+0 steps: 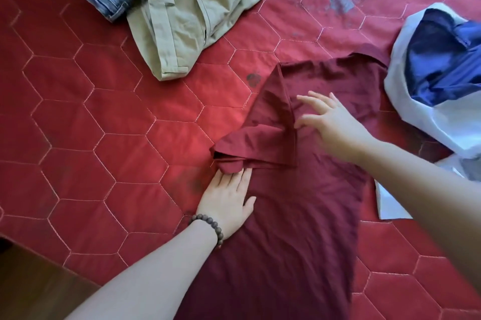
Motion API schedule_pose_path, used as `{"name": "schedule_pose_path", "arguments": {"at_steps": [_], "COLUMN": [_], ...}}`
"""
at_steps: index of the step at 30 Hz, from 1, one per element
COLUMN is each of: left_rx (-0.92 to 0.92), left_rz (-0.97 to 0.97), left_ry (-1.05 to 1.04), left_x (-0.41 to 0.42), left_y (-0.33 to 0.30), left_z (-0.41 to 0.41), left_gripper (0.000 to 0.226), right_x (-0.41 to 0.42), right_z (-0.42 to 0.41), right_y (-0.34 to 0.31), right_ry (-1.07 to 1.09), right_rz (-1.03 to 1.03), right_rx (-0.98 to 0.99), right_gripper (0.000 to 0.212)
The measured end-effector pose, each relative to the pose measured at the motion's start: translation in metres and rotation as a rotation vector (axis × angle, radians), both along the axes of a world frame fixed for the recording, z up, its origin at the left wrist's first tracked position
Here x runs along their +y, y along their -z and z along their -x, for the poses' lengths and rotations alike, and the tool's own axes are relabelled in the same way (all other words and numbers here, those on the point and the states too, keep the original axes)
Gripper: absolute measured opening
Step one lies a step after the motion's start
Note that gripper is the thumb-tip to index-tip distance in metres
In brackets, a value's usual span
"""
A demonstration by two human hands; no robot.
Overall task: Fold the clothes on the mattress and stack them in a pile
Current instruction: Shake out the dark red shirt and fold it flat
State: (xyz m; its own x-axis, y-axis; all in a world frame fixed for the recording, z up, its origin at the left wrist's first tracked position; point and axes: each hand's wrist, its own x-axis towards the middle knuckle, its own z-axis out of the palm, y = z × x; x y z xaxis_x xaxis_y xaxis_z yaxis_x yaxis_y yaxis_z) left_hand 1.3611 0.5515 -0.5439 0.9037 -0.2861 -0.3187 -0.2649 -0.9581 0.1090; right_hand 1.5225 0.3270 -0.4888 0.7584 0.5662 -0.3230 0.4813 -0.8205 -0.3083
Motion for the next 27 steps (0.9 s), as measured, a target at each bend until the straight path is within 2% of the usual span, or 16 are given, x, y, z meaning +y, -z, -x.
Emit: {"name": "schedule_pose_path", "arguments": {"at_steps": [2, 3, 5, 7, 13, 15, 18, 21, 24, 27], "left_rx": [-0.029, -0.050, -0.071, -0.080, -0.109, -0.091, -0.051, -0.008, 0.038, -0.048], "left_rz": [-0.001, 0.002, 0.003, -0.003, 0.024, 0.021, 0.004, 0.004, -0.003, 0.042], "left_ry": [0.012, 0.017, 0.026, 0.034, 0.038, 0.045, 0.055, 0.058, 0.066, 0.110], "left_x": [0.000, 0.001, 0.002, 0.003, 0.003, 0.003, 0.004, 0.004, 0.005, 0.010], "left_y": [0.002, 0.003, 0.004, 0.005, 0.004, 0.003, 0.000, -0.004, -0.005, -0.009], "left_z": [0.001, 0.001, 0.002, 0.002, 0.002, 0.002, 0.001, 0.000, 0.000, 0.003], "left_gripper": [0.066, 0.066, 0.066, 0.066, 0.067, 0.067, 0.065, 0.058, 0.059, 0.051], "right_x": [0.011, 0.018, 0.033, 0.044, 0.048, 0.045, 0.033, 0.008, -0.010, -0.005], "right_z": [0.011, 0.017, 0.030, 0.045, 0.077, 0.073, 0.061, 0.053, 0.057, 0.062], "right_y": [0.003, 0.005, 0.012, 0.022, 0.039, 0.037, 0.031, 0.021, 0.015, 0.013], "right_ry": [0.032, 0.010, -0.113, -0.227, -0.249, -0.270, -0.338, -0.364, -0.223, 0.087], "right_rz": [-0.147, -0.157, -0.060, 0.064, 0.219, 0.252, 0.178, 0.189, 0.223, -0.019], "right_rx": [-0.020, 0.013, 0.035, -0.062, -0.314, -0.356, -0.370, -0.283, -0.089, -0.110], "right_gripper": [0.045, 0.059, 0.089, 0.095, 0.052, 0.053, 0.056, 0.056, 0.056, 0.038]}}
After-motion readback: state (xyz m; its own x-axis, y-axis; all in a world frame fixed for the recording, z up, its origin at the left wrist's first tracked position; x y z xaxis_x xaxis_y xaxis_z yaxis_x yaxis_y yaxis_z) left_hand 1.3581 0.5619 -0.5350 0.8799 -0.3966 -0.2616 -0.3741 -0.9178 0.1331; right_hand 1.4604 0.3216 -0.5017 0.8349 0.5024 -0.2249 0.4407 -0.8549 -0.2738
